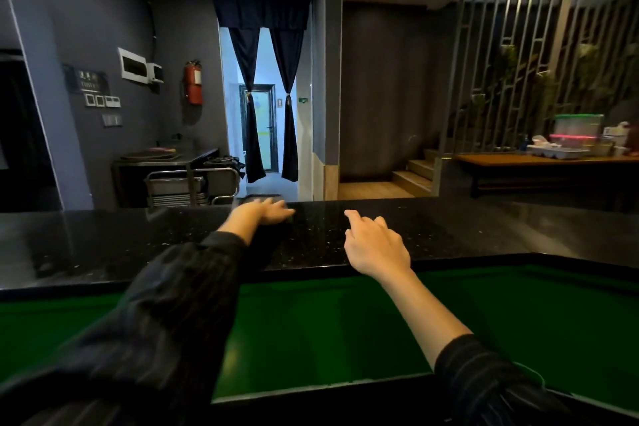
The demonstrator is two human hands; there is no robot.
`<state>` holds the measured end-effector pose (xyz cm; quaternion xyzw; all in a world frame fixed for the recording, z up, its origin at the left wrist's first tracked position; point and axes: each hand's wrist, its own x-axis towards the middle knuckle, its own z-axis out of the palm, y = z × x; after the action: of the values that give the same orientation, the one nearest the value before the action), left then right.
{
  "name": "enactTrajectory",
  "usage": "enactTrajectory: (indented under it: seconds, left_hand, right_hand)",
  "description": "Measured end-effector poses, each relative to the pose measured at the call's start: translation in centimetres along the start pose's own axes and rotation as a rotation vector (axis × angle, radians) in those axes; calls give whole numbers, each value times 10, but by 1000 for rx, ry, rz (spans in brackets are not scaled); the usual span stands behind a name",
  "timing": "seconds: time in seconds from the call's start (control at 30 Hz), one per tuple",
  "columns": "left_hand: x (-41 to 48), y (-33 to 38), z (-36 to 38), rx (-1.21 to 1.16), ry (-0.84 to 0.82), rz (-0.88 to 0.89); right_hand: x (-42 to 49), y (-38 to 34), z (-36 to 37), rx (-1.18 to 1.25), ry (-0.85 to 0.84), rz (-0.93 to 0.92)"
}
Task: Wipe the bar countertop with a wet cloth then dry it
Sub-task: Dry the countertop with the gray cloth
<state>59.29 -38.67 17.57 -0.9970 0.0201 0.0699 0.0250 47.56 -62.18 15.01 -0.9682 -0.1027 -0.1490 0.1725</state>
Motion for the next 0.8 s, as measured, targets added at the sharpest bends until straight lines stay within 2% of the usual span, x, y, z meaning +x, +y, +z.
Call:
enactTrajectory:
  seconds: [0.1,0.2,0.27,0.37,0.47,0.53,0.67,0.73,0.8]
  left_hand:
    - [5,86,-6,3,-9,99]
    - [-17,131,-11,18,-8,216]
    - [-33,133,-8,39,-3,272]
    - [-72,130,0,-66,6,340]
    - [-114,101,10,-65,55,405]
    - [-128,53,16,-148,90,342]
    - [-134,-54,30,-45,130,66]
    - [-132,-79,32,30,102,-55]
    - [-131,-69,28,68,81,-96]
  right_hand:
    - [-3,-1,-5,60,37,30]
    - [-8,-2,-11,108,26,69]
    - [-11,-4,-14,118,21,84]
    - [-15,-6,-16,125,26,121]
    - [-20,-6,-19,144,15,131]
    - [-21,-5,-20,173,4,155]
    - [-23,-6,-18,149,17,161]
    - [-21,-8,-16,115,36,133]
    - [-20,-11,-17,71,44,103]
